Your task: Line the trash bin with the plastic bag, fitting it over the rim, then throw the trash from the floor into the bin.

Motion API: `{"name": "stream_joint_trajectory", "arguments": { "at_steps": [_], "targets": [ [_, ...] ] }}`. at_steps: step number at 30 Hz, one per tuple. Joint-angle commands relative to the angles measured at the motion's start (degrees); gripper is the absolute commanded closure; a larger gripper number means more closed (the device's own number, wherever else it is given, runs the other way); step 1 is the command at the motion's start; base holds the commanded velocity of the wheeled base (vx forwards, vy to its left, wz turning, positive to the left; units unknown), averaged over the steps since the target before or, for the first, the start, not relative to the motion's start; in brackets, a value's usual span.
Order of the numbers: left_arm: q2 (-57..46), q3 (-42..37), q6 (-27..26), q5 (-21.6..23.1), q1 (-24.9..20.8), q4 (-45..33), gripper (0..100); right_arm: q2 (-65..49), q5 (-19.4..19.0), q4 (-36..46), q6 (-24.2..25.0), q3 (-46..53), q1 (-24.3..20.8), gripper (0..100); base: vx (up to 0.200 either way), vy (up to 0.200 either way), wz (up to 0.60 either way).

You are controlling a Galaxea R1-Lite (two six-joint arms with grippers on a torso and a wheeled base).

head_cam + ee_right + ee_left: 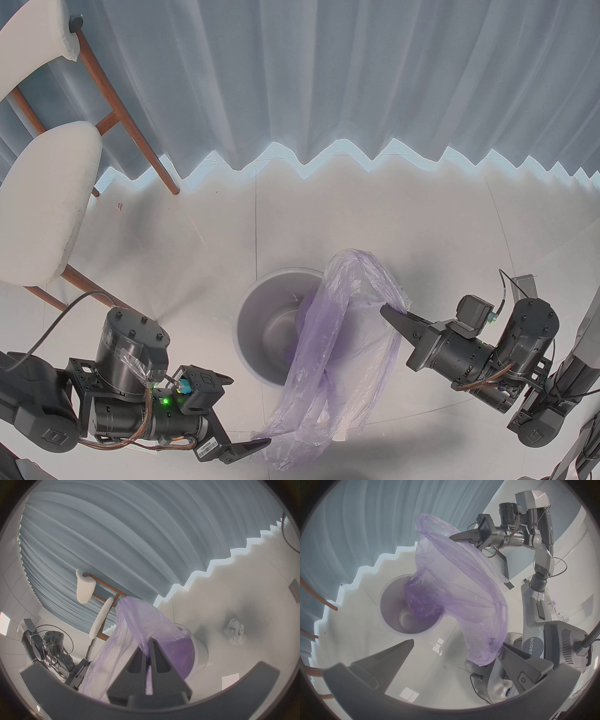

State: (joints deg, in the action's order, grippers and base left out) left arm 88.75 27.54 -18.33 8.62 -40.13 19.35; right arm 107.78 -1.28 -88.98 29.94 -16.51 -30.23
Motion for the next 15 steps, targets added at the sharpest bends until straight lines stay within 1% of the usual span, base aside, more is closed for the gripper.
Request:
{"name": "stream_joint_trajectory", "arguments": {
  "at_steps": [1,15],
  "targets": [
    [1.7,1.2,-1.0,0.1,0.1,0.0,0,0.0,0.0,-0.7,-0.1,0.1,0.0,100,0.000,0.000,0.00],
    [6.1,6.9,-3.6,0.4,-0.7,0.1,0,0.0,0.0,-0.7,-0.2,0.2,0.0,100,0.000,0.000,0.00]
  ]
}}
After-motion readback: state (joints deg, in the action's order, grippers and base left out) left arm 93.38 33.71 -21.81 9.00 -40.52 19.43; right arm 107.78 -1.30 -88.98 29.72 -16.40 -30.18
